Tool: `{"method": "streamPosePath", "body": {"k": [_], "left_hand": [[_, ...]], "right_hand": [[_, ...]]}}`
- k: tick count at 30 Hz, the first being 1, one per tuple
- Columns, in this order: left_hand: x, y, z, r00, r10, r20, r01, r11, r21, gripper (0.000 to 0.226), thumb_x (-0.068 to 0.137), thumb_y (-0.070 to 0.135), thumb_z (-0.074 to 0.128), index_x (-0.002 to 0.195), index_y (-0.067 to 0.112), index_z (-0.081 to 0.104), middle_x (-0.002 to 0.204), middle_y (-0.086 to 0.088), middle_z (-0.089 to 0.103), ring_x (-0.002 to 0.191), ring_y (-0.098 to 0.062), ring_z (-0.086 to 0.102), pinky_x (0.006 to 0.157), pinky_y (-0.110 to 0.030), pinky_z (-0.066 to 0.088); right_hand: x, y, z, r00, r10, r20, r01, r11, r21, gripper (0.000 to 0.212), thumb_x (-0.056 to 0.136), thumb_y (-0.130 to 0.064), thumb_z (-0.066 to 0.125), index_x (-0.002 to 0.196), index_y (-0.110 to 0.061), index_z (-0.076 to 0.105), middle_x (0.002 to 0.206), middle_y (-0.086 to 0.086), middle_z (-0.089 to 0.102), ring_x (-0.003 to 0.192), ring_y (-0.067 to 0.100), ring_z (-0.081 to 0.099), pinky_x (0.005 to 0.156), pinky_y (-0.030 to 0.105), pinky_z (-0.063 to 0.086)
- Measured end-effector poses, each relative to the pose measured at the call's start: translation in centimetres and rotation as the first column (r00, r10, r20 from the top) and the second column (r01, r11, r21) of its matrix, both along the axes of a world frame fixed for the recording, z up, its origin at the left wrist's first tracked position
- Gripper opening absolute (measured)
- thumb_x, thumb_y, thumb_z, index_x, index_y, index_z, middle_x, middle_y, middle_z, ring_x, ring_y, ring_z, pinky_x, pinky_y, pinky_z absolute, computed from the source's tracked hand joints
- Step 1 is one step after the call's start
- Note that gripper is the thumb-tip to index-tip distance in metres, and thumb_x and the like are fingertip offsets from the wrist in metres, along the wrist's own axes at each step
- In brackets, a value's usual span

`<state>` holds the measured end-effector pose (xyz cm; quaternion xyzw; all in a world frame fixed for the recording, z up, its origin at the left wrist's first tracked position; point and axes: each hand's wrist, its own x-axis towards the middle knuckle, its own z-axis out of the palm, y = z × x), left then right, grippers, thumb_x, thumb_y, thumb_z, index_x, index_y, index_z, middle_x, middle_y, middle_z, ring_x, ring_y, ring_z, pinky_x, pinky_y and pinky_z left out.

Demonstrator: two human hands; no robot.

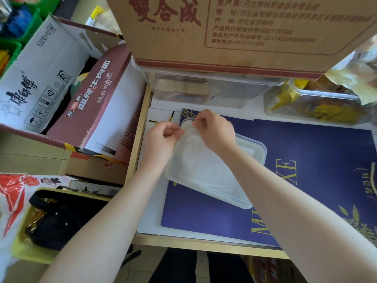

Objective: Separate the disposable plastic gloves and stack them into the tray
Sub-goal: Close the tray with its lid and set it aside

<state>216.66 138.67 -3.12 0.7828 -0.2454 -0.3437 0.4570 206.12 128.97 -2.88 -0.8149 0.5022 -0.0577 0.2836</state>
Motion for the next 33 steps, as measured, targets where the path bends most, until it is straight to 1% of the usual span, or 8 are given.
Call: {"method": "streamPosePath", "body": {"k": [6, 10, 13, 16, 20, 27, 31, 33], "left_hand": [[-0.5, -0.8, 0.3, 0.997, 0.047, -0.066, -0.046, 0.999, 0.018, 0.009, 0.087, 0.015, 0.064, 0.088, 0.023, 0.063, 0.085, 0.005, 0.064, 0.082, -0.015, 0.061, 0.070, -0.022, 0.047], [-0.4, -0.3, 0.3, 0.985, -0.169, 0.026, 0.168, 0.985, 0.030, 0.038, 0.097, 0.012, 0.044, 0.131, 0.029, 0.051, 0.094, 0.011, 0.051, 0.082, -0.003, 0.049, 0.075, -0.015, 0.037], [-0.2, 0.1, -0.1, 0.974, -0.226, -0.003, 0.226, 0.974, -0.001, 0.042, 0.099, 0.010, 0.037, 0.132, 0.033, 0.050, 0.123, 0.010, 0.044, 0.097, 0.009, 0.045, 0.074, 0.004, 0.029], [-0.7, 0.1, -0.3, 0.975, -0.208, 0.083, 0.210, 0.978, -0.017, 0.041, 0.098, 0.007, 0.037, 0.129, 0.028, 0.053, 0.119, 0.006, 0.044, 0.104, 0.000, 0.046, 0.073, 0.010, 0.026], [-1.3, 0.6, -0.5, 0.938, -0.198, 0.283, 0.208, 0.978, -0.007, 0.033, 0.099, 0.014, 0.040, 0.128, 0.019, 0.055, 0.115, -0.001, 0.050, 0.100, -0.004, 0.046, 0.078, 0.005, 0.028], [-2.4, 1.6, -0.3, 0.882, -0.201, 0.427, 0.168, 0.979, 0.113, 0.041, 0.098, 0.027, 0.045, 0.134, 0.006, 0.045, 0.117, -0.013, 0.061, 0.105, -0.028, 0.057, 0.082, -0.028, 0.041], [-3.1, 4.7, -0.2, 0.918, -0.248, 0.308, 0.186, 0.958, 0.217, 0.028, 0.099, 0.034, 0.038, 0.101, 0.008, 0.048, 0.078, -0.002, 0.053, 0.078, -0.029, 0.055, 0.056, -0.032, 0.036], [-3.3, 5.3, -0.2, 0.977, -0.141, 0.159, 0.115, 0.980, 0.161, 0.023, 0.100, 0.032, 0.036, 0.102, 0.011, 0.045, 0.078, 0.001, 0.049, 0.074, -0.020, 0.048, 0.058, -0.027, 0.035]], "right_hand": [[-1.5, -0.1, 0.2, 0.990, 0.099, 0.104, -0.096, 0.995, -0.031, 0.025, 0.096, -0.020, 0.045, 0.109, -0.017, 0.065, 0.108, 0.007, 0.066, 0.101, 0.029, 0.057, 0.088, 0.037, 0.041], [-7.0, 0.2, 0.0, 0.980, -0.091, -0.179, 0.055, 0.979, -0.197, 0.034, 0.099, -0.032, 0.036, 0.106, -0.014, 0.063, 0.106, 0.011, 0.060, 0.102, 0.034, 0.048, 0.088, 0.038, 0.031], [-10.5, 1.5, -0.3, 0.916, -0.397, -0.062, 0.400, 0.915, 0.056, 0.035, 0.098, -0.036, 0.035, 0.112, -0.011, 0.056, 0.115, 0.012, 0.053, 0.110, 0.033, 0.044, 0.092, 0.042, 0.034], [-10.8, 3.0, -0.9, 0.743, -0.648, 0.168, 0.552, 0.735, 0.394, 0.027, 0.098, -0.033, 0.033, 0.102, -0.012, 0.048, 0.107, 0.008, 0.053, 0.099, 0.027, 0.050, 0.084, 0.040, 0.042], [-10.8, 4.2, -1.0, 0.695, -0.685, 0.219, 0.603, 0.721, 0.342, 0.024, 0.099, -0.032, 0.029, 0.096, -0.015, 0.046, 0.098, 0.005, 0.053, 0.085, 0.021, 0.049, 0.071, 0.035, 0.039], [-11.0, 4.5, -0.8, 0.680, -0.702, 0.209, 0.651, 0.710, 0.269, 0.027, 0.098, -0.035, 0.035, 0.090, -0.016, 0.052, 0.089, 0.002, 0.058, 0.080, 0.021, 0.052, 0.065, 0.033, 0.038], [-11.1, 4.8, 0.4, 0.662, -0.723, 0.197, 0.633, 0.680, 0.369, 0.032, 0.097, -0.042, 0.038, 0.091, -0.014, 0.052, 0.079, -0.005, 0.053, 0.074, 0.016, 0.050, 0.058, 0.031, 0.037], [-11.3, 6.3, 0.6, 0.721, -0.681, 0.123, 0.595, 0.701, 0.392, 0.039, 0.099, -0.040, 0.032, 0.087, -0.007, 0.051, 0.078, 0.001, 0.052, 0.074, 0.021, 0.048, 0.059, 0.033, 0.037]]}}
